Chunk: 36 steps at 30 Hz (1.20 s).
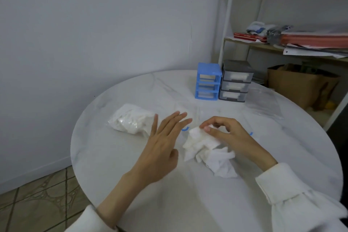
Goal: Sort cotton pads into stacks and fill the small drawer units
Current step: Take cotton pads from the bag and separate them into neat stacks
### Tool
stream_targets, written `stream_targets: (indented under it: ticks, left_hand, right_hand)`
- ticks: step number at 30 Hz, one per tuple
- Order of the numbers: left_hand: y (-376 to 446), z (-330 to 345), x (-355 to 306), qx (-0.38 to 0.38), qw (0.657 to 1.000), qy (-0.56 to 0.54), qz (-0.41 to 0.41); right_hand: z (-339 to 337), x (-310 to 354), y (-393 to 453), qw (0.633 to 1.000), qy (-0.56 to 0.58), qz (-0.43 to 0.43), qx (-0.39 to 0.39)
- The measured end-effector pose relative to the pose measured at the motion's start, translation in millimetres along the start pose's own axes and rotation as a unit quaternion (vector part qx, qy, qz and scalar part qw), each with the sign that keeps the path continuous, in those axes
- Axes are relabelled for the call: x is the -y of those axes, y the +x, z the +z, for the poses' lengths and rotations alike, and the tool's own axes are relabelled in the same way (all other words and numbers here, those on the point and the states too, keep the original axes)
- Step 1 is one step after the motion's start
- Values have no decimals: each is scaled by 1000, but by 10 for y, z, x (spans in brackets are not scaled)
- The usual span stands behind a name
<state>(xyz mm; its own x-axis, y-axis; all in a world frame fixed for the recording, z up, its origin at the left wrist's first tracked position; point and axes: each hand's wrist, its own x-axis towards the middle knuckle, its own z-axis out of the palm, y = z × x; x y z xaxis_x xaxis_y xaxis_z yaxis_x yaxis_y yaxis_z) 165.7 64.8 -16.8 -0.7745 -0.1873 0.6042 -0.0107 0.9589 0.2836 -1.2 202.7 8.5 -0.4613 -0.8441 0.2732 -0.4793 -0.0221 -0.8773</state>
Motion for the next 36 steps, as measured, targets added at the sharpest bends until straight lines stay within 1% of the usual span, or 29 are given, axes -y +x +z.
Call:
stream_targets:
  ticks: [3,7,12,15,17,20,23,25,28,30,31,32,33,35,36]
  left_hand:
    - [177,-9,-113,-31,991,-127,-29]
    - [456,-37,-209,-38,971,-224,-78]
    - [787,-66,-245,-2,951,-279,-129]
    - [857,60,-221,18,936,-307,-172]
    - [856,170,-183,21,928,-320,-191]
    - [822,280,-133,-5,917,-342,-204]
    - [751,338,-102,-53,906,-366,-207]
    - [725,350,-71,-89,890,-389,-221]
    - [705,341,-19,-127,875,-401,-240]
    - [690,349,16,-139,859,-424,-253]
    - [681,368,30,-148,856,-425,-254]
    - [668,389,39,-157,861,-414,-249]
    - [659,416,37,-162,874,-389,-241]
    - [645,453,-3,-156,900,-344,-216]
    - [637,465,-35,-155,906,-337,-202]
  right_hand:
    - [-47,-16,58,999,14,3,-34]
    - [-123,-25,132,998,45,-1,-37]
    - [-179,-28,191,994,93,-7,-61]
    - [-206,-17,223,990,119,2,-76]
    - [-206,-4,238,989,133,10,-68]
    - [-179,-1,256,987,151,8,-56]
    - [-116,-40,253,983,168,-1,-75]
    - [-96,-59,251,983,165,-2,-80]
    - [-123,-91,217,993,114,-1,-40]
    - [-150,-113,188,997,75,4,7]
    - [-159,-121,174,997,62,8,34]
    - [-167,-123,160,997,57,10,59]
    - [-173,-128,150,995,60,11,77]
    - [-194,-127,134,992,79,12,98]
    - [-211,-126,123,990,86,15,107]
